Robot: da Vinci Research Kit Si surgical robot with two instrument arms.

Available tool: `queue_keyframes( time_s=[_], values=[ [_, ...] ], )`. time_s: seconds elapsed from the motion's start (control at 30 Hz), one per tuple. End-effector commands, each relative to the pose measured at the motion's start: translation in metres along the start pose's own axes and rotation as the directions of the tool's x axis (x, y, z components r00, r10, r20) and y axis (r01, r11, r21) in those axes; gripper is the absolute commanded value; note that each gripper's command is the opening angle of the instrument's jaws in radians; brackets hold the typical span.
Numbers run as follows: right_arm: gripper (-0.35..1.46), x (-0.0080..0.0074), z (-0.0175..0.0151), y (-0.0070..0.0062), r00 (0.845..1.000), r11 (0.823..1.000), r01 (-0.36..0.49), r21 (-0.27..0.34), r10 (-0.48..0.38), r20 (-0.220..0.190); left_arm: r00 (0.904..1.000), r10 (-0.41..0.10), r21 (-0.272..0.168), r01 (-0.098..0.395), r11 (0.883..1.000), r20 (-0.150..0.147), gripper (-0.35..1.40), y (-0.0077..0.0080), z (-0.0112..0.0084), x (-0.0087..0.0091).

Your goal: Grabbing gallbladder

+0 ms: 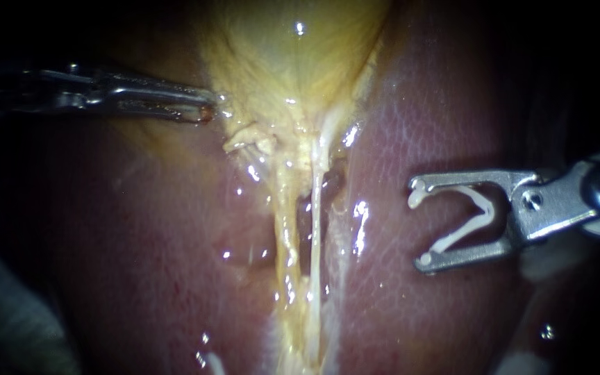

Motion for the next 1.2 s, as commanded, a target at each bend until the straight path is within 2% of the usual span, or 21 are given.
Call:
queue_keyframes(
  time_s=[0.03, 0.1, 0.17, 0.33, 0.6, 0.67, 0.7, 0.8, 0.9, 1.1, 1.2],
  values=[
    [0.48, 0.0, 0.0, 0.0, 1.0, 1.0, 0.0, 0.0, 0.0, 0.0, 1.0, -0.001, 0.001, 0.001, 1.0, -0.007, -0.15, 0.0004, -0.0002, 0.0003],
    [0.48, 0.0, 0.0, 0.0, 1.0, 1.0, 0.0, 0.0, 0.0, 0.0, 0.9998, -0.011, -0.004, 0.011, 1.0, -0.017, -0.1, 0.0012, -0.0006, 0.0008],
    [0.48, 0.0, 0.0, 0.0, 1.0, 1.0, 0.0, 0.0, 0.0, 0.0, 0.9997, 0.009, -0.006, -0.01, 1.0, -0.023, -0.01, 0.0019, -0.0008, 0.0012],
    [0.48, 0.0, 0.0, 0.0, 1.0, 1.0, 0.0, 0.0, 0.0, 0.0, 0.9993, 0.017, -0.004, -0.017, 1.0, -0.032, -0.05, 0.0034, -0.0003, 0.0018],
    [0.48, 0.0, 0.0, 0.0, 1.0, 1.0, 0.0, 0.0, 0.0, 0.0, 0.9989, 0.032, 0.004, -0.032, 0.999, -0.034, -0.05, 0.0047, 0.0005, 0.0022],
    [0.48, 0.0, 0.0, 0.0, 1.0, 1.0, 0.0, 0.0, 0.0, 0.0, 0.9987, 0.038, 0.005, -0.037, 0.999, -0.034, 0.07, 0.0048, 0.0005, 0.0022],
    [0.48, 0.0, 0.0, 0.0, 1.0, 1.0, 0.0, 0.0, 0.0, 0.0, 0.9985, 0.043, 0.006, -0.043, 0.999, -0.034, 0.24, 0.0048, 0.0006, 0.0023],
    [0.48, 0.0, 0.0, 0.0, 1.0, 1.0, 0.0, 0.0, 0.0, 0.0, 0.9963, 0.077, 0.007, -0.077, 0.997, -0.036, 0.51, 0.0048, 0.0009, 0.0025],
    [0.48, 0.0, 0.0, 0.0, 1.0, 1.0, 0.0, 0.0, 0.0, 0.0, 0.9942, 0.1, 0.009, -0.1, 0.995, -0.039, 0.68, 0.0049, 0.0012, 0.0027],
    [0.48, 0.0, 0.0, 0.0, 1.0, 1.0, 0.0, 0.0, 0.0, 0.0, 0.9921, 0.119, 0.014, -0.119, 0.993, -0.039, 0.69, 0.005, 0.0018, 0.0024],
    [0.48, 0.0, 0.0, 0.0, 1.0, 1.0, 0.0, 0.0, 0.0, 0.0, 0.9918, 0.121, 0.018, -0.12, 0.993, -0.04, 0.64, 0.0052, 0.0024, 0.0021]
  ],
)
